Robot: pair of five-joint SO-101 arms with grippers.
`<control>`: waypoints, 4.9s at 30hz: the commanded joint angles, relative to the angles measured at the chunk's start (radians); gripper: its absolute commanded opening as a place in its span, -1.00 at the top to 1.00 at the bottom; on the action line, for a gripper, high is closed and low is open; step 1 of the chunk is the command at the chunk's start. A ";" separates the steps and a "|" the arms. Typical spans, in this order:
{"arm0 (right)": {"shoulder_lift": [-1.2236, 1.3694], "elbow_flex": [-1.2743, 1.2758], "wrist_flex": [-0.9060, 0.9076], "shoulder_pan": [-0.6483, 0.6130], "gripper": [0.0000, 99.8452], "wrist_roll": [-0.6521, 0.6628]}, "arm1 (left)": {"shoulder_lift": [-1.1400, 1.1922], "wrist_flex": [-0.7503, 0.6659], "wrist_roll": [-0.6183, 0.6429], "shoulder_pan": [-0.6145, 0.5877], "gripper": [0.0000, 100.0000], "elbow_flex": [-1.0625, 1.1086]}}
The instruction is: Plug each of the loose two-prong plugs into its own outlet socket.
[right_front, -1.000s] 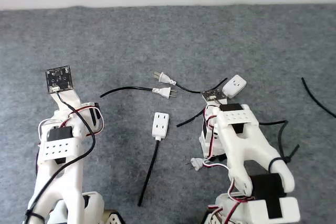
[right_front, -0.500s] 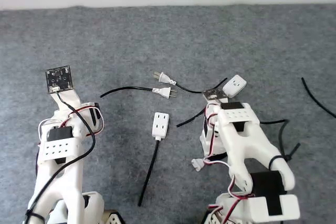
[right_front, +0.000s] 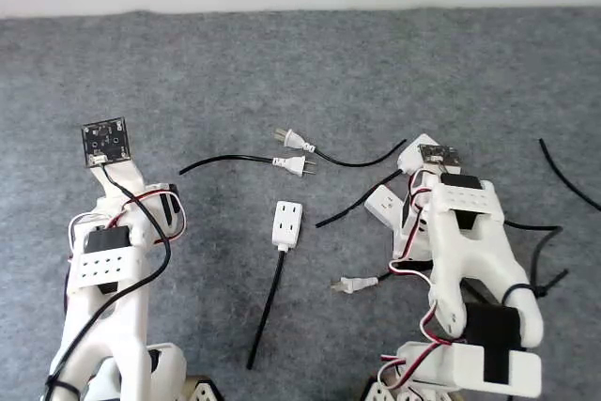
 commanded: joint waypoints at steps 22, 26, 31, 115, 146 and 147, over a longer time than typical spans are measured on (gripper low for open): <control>0.007 -0.086 -0.027 -0.070 0.65 -0.098 | -0.017 -0.021 0.003 0.008 0.67 -0.004; 0.073 -0.094 -0.027 -0.071 0.65 -0.095 | -0.017 -0.021 0.003 0.008 0.67 -0.004; 0.162 -0.164 -0.027 -0.071 1.00 -0.091 | -0.017 -0.021 0.003 0.008 0.67 -0.004; -0.082 0.064 -0.059 -0.418 0.76 0.169 | -0.017 -0.021 0.003 0.008 0.67 -0.004; 0.041 0.005 -0.081 -0.321 0.98 0.126 | -0.018 -0.020 0.003 0.006 0.67 -0.002; 0.041 0.005 -0.081 -0.318 0.97 0.126 | -0.018 -0.020 0.003 0.006 0.67 -0.002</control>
